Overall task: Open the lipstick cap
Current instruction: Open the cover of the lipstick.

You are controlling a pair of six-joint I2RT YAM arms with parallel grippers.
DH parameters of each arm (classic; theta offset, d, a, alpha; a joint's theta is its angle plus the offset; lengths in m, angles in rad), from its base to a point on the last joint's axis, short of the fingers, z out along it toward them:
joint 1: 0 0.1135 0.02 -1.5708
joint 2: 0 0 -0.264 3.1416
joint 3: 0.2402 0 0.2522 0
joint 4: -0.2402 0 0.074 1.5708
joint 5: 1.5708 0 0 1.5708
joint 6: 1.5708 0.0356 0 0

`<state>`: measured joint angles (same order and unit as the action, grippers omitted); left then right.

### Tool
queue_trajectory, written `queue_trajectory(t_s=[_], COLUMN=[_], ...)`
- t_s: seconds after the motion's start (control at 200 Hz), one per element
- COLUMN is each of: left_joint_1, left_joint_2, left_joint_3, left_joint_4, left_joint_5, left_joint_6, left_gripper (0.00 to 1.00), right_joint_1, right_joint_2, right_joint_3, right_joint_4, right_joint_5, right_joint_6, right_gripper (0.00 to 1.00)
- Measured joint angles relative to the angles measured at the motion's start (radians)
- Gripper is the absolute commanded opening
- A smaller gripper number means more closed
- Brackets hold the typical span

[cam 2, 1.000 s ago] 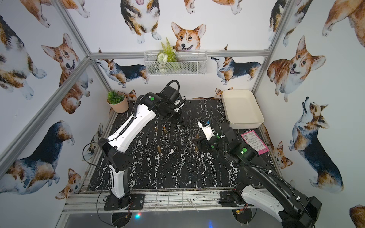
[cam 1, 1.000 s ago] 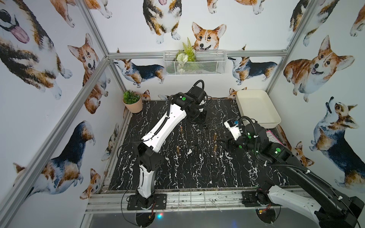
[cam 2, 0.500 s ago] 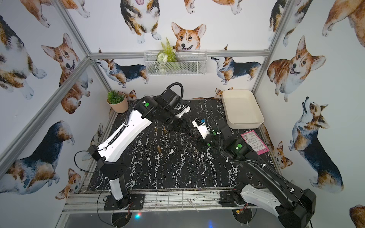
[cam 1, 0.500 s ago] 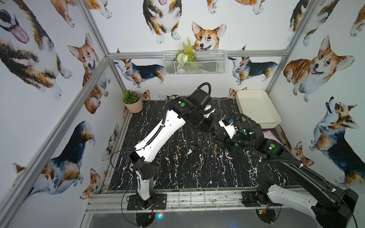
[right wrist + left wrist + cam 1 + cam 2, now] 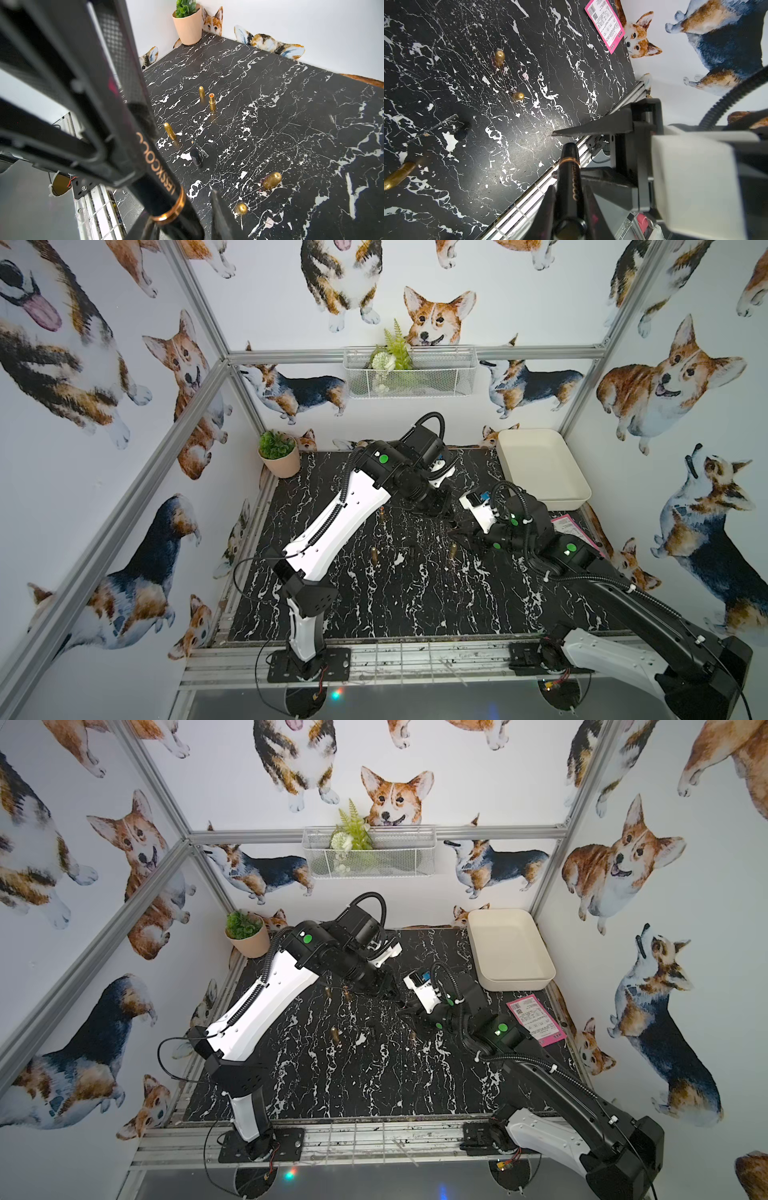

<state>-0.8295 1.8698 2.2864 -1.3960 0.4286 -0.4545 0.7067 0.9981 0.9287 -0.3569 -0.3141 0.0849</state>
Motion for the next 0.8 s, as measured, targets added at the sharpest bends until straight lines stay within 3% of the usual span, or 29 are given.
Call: queue_trajectory(t_s=[0.245,0.52,0.796], left_joint_1=[0.000,0.016,0.017], left_joint_2=[0.019,0.029,0.034], left_joint_3=[0.019,0.049,0.047], left_joint_4=[-0.008,-0.007,-0.009], left_joint_5=[-0.002,-0.003,0.023], left_joint_6=[0.010,0.010,0.018], left_gripper=[0.18,0.11,0.08], right_joint_1=[0.000,0.007,0.011], right_joint_2=[0.000,-0.001,-0.027], right_joint_3=[0.000,0.006,-0.013], right_joint_4=[-0.009,-0.007,-0.010], right_joint_5=[-0.007,-0.031,-0.024], right_joint_6=[-0.008,-0.027,-0.023], right_gripper=[0.28,0.16,0.00])
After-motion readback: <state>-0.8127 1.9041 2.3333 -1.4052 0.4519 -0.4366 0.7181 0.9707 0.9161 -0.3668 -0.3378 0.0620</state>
